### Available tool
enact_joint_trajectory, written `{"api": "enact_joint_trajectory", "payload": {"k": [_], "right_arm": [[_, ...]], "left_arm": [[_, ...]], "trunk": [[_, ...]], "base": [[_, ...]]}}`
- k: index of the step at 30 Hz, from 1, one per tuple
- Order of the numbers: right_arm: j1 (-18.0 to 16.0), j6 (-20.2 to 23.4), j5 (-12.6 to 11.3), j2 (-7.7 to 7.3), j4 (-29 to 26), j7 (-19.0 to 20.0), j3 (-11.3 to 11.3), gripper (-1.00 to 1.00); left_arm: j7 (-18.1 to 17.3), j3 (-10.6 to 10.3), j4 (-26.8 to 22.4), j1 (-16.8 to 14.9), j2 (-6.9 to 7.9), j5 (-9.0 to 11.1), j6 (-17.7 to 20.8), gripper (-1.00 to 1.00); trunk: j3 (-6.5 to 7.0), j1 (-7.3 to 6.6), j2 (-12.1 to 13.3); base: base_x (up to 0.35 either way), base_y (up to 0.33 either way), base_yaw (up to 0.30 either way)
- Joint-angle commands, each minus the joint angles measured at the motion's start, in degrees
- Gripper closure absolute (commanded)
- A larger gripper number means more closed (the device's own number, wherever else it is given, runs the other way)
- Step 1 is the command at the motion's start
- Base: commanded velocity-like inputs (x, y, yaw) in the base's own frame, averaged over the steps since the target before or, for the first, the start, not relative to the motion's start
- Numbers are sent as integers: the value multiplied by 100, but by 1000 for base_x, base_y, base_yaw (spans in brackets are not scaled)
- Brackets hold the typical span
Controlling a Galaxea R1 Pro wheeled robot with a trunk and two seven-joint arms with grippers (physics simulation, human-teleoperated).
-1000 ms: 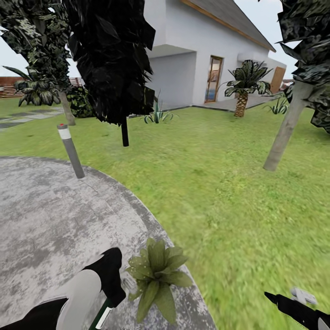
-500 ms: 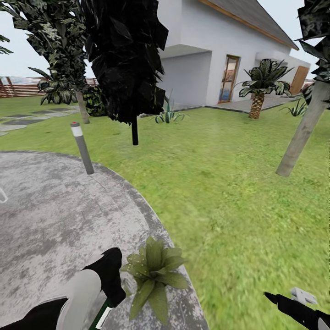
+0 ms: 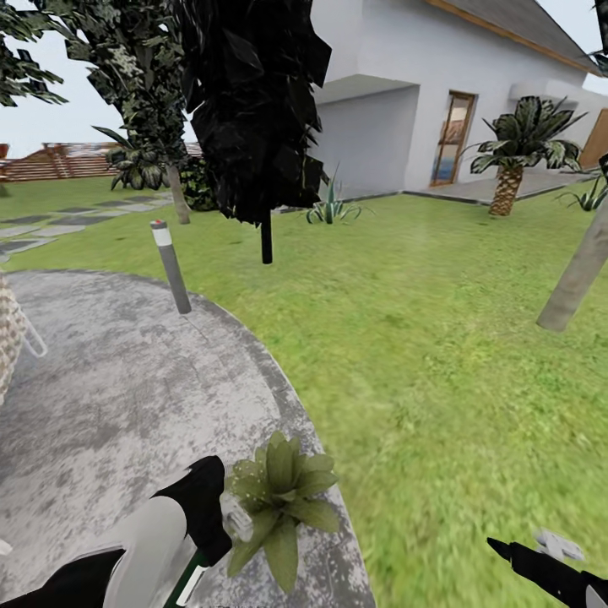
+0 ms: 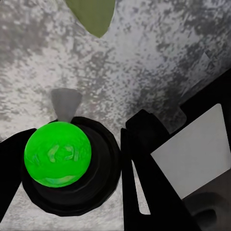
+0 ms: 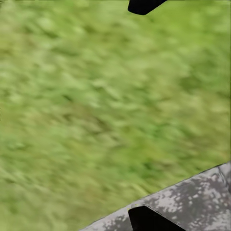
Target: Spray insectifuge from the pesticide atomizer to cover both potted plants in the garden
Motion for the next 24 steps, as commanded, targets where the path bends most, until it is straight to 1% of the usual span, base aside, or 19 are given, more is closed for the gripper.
{"api": "enact_joint_trajectory", "payload": {"k": [1,8,11,16,24], "right_arm": [[-2,41,39,1,-11,33,-49,-100],[-1,41,39,1,-11,33,-49,-100],[-1,41,38,1,-11,33,-49,-100],[-2,41,41,2,-11,33,-49,-100],[-2,41,40,1,-11,33,-49,-100]], "left_arm": [[-31,45,-8,-3,-6,-54,29,100],[-31,45,-8,-2,-6,-54,27,100],[-31,45,-8,0,-9,-53,29,100],[-31,40,-8,-2,-17,-46,29,100],[-31,37,-17,-2,-24,-45,36,100]], "trunk": [[-5,-1,-2],[-5,-1,-2],[-5,-1,-2],[-5,-1,-2],[-5,-1,-2]], "base": [[-1,-3,284],[0,-1,278],[-2,-30,80],[-30,-185,22],[-1,-27,249]]}}
